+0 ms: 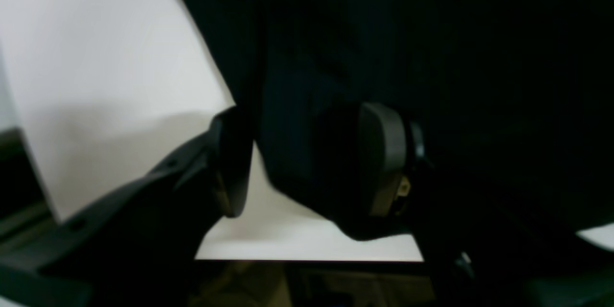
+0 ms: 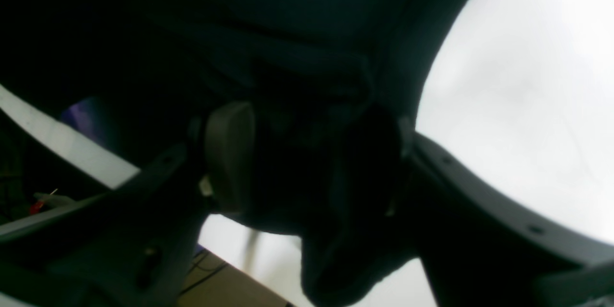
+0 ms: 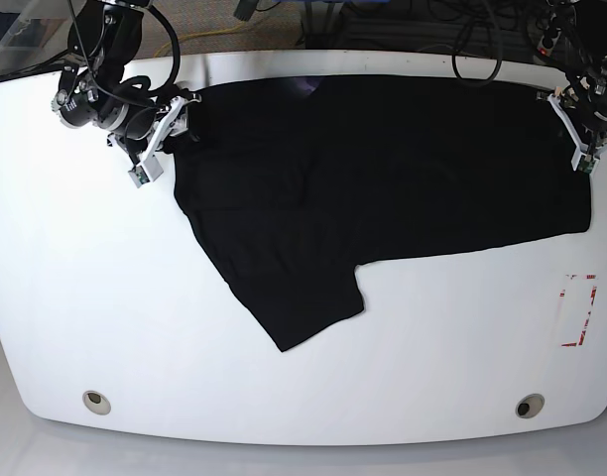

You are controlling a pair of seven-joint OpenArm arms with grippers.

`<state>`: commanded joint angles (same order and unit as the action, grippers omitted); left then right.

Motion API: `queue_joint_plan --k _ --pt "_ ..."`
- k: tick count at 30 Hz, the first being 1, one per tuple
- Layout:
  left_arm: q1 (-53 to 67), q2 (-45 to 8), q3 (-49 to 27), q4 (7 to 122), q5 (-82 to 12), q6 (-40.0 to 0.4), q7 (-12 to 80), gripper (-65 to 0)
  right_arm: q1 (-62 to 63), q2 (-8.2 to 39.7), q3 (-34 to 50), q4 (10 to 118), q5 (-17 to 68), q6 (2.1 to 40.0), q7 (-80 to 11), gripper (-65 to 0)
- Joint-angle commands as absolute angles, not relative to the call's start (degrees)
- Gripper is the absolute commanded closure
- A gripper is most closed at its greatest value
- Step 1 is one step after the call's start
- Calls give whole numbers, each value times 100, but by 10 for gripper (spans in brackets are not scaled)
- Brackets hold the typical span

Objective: Fold the T-shirt properly
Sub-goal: 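Lay the shirt flat, pulling its edge away from the grippers with both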

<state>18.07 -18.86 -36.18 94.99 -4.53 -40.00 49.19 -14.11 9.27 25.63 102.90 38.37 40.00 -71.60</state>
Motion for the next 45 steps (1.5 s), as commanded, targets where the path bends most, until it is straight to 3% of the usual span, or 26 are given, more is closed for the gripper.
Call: queue_joint_plan --k 4,6,11,14,17,21,33,37,39,45 --pt "1490 -1895 -3591 9437 -453 -4000 4919 -318 -1314 822 2563 9886 3837 4000 -7090 -354" --pt "1393 -1886 -3538 9429 -453 -4000 4919 -318 -1218 813 2563 9631 3837 4000 -6958 -320" --pt "1191 -1912 -3090 9244 -453 -4000 4919 -290 -1121 796 2563 9587 3899 4000 -6967 -101" --pt "1121 -1930 -3073 9086 -453 -4000 4919 -160 -1103 778 2563 9815 3855 4000 -7029 -17" --pt "1121 -2079 -3064 9033 -444 -4000 4919 -51 -1121 778 2563 9947 3846 4000 -7037 -17" --pt "1138 -2211 -3099 9051 -488 -4000 4919 -24 -1138 778 2580 9974 3846 4000 -7037 -13" --pt "1982 -2571 -3187 9015 -488 -4000 4901 -36 -1631 804 2580 10914 3855 4000 -7046 -13" --pt "2273 -2571 -3196 9033 -488 -4000 4875 -156 -1842 813 2580 10985 3899 4000 -7055 -13" --pt "2378 -2571 -3257 9077 -505 -4000 4875 -179 -1965 813 2580 11037 3899 4000 -7055 -13" --pt "2624 -2536 -3899 9314 -453 -4000 4884 -113 -2422 822 2580 11336 3899 4000 -7046 -14"
